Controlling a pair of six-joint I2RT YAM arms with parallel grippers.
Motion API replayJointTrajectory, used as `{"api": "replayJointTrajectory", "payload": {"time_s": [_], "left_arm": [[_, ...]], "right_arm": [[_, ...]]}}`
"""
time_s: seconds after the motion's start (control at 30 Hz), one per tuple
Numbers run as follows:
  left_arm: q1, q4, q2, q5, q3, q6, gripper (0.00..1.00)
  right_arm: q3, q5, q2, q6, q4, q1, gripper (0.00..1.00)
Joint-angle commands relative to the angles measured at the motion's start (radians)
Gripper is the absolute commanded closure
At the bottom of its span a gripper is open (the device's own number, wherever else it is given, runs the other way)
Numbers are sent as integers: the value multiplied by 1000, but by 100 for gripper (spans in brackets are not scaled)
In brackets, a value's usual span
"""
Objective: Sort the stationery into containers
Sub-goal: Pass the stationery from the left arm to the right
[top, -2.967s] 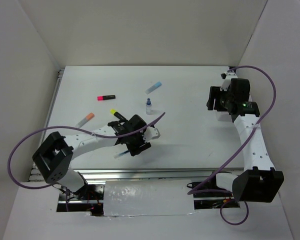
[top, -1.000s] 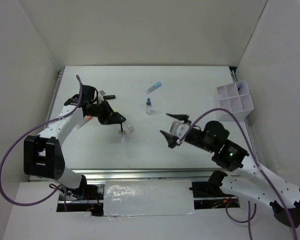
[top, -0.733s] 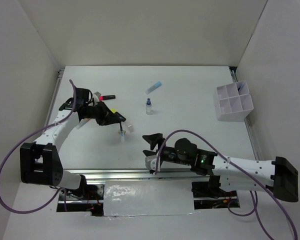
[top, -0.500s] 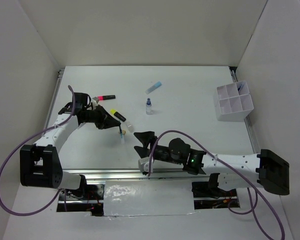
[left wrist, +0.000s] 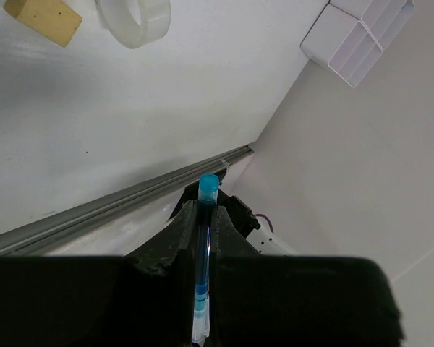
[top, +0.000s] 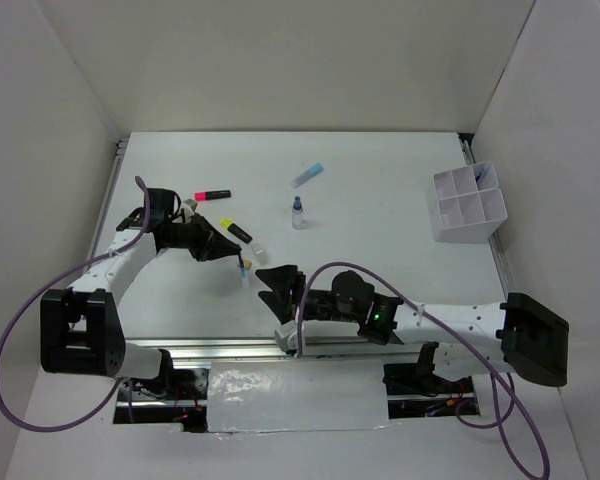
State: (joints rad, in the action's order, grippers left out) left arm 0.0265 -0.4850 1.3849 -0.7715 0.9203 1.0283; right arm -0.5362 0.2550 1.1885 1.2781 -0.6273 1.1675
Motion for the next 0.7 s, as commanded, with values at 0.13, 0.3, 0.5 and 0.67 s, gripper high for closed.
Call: {"api": "replayJointTrajectory", "payload": {"time_s": [0.13,0.3,0.5,0.67], "left_arm": [[-5,25,-7,-31,8,30,100],[-4,23,-6,-31,9,26,100],[-2,23,-11,-25,-1,22,100],[0,25,-12,-29,-5,24,100]], "right_arm": [[-63,66,97,52,-6,-12,36],[-88,90,143,70,-14,-25,37],[-131,81,197,73,-43,-22,40],[-146,95,227,93,-51,-28,45]]}}
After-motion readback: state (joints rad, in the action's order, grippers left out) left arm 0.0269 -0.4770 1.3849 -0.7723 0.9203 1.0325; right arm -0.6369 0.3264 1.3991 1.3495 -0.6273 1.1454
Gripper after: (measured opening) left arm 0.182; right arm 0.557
